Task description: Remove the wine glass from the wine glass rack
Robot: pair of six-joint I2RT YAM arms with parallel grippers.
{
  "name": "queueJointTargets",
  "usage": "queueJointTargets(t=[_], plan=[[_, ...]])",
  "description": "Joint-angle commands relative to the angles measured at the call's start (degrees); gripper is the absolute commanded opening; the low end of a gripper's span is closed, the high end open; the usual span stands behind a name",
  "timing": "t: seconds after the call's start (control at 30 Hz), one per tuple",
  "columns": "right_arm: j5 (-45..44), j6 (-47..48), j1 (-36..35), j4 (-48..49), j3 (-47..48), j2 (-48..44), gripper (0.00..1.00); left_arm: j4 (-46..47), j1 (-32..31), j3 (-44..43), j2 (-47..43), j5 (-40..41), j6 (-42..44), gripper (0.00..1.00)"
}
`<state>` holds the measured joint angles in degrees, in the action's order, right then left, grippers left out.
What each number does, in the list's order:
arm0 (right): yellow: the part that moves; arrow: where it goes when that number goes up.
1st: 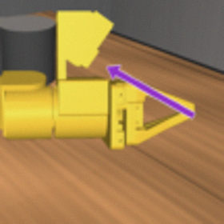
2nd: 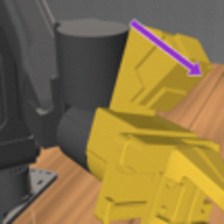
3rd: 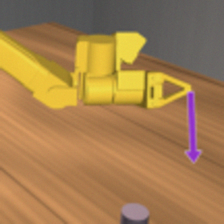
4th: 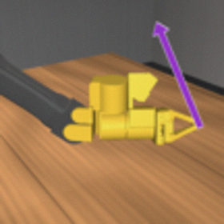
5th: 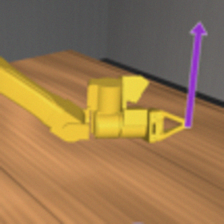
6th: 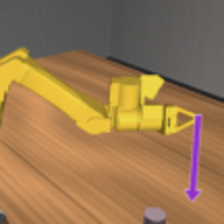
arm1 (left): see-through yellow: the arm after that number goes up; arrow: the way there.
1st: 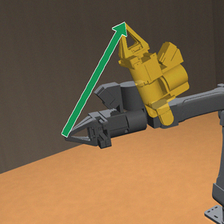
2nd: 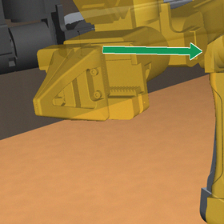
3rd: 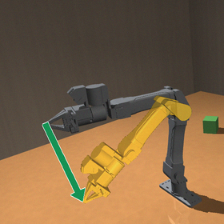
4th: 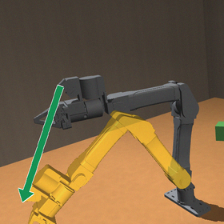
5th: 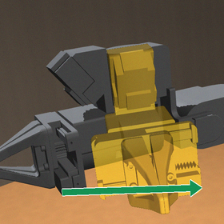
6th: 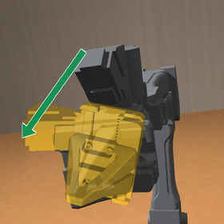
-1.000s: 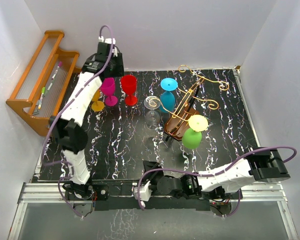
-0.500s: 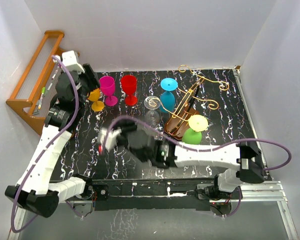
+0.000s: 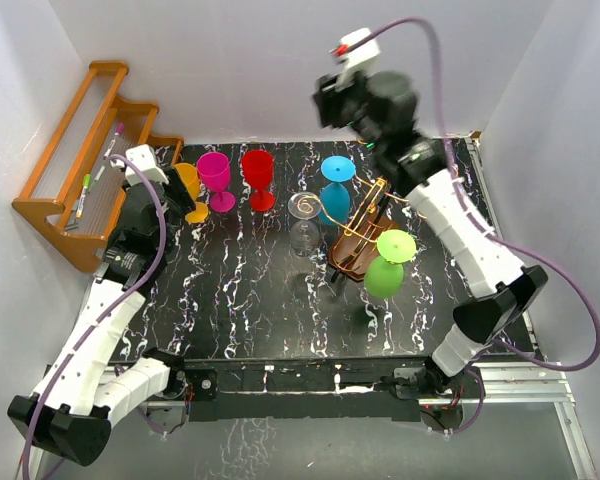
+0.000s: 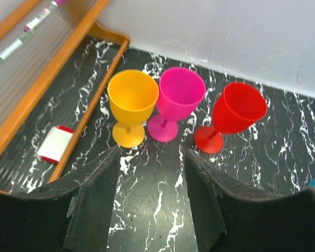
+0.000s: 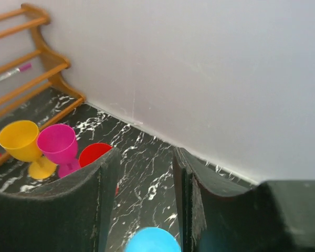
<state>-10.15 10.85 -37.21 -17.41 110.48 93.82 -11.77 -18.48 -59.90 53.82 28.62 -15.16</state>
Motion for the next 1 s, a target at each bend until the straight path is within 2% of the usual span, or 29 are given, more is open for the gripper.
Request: queueJointTargets(t=[0.0, 0.1, 0.2, 0.53, 0.7, 0.97], plan=[[30.94, -29.04, 18.22, -10.76, 5.21, -0.16, 0.45, 2.0, 0.29, 2.87, 1.54, -4.12, -1.94, 0.5], [51.28, -38.8, 28.34, -11.11, 4.04, 2.7, 0.39, 1.97, 0.29, 3.7, 2.74, -6.64, -2.52, 0.5], [58.75, -42.36, 31.04, -12.01, 1.65, 4.44, 0.35, 2.63, 0.24, 5.12, 2.79, -8.04, -2.7, 0.5], [55.79, -36.87, 31.06, -21.25, -4.57, 4.3, 0.36, 1.88, 0.28, 6.39, 3.55, -10.49, -3.12, 0.5], [52.56, -33.86, 31.06, -23.25, -7.84, 2.65, 0.38, 1.75, 0.29, 6.29, 4.3, -11.49, -3.2, 0.5], [52.38, -30.92, 30.97, -24.69, -8.05, 3.44, 0.39, 1.36, 0.28, 6.02, 5.34, -12.6, -3.38, 0.5]])
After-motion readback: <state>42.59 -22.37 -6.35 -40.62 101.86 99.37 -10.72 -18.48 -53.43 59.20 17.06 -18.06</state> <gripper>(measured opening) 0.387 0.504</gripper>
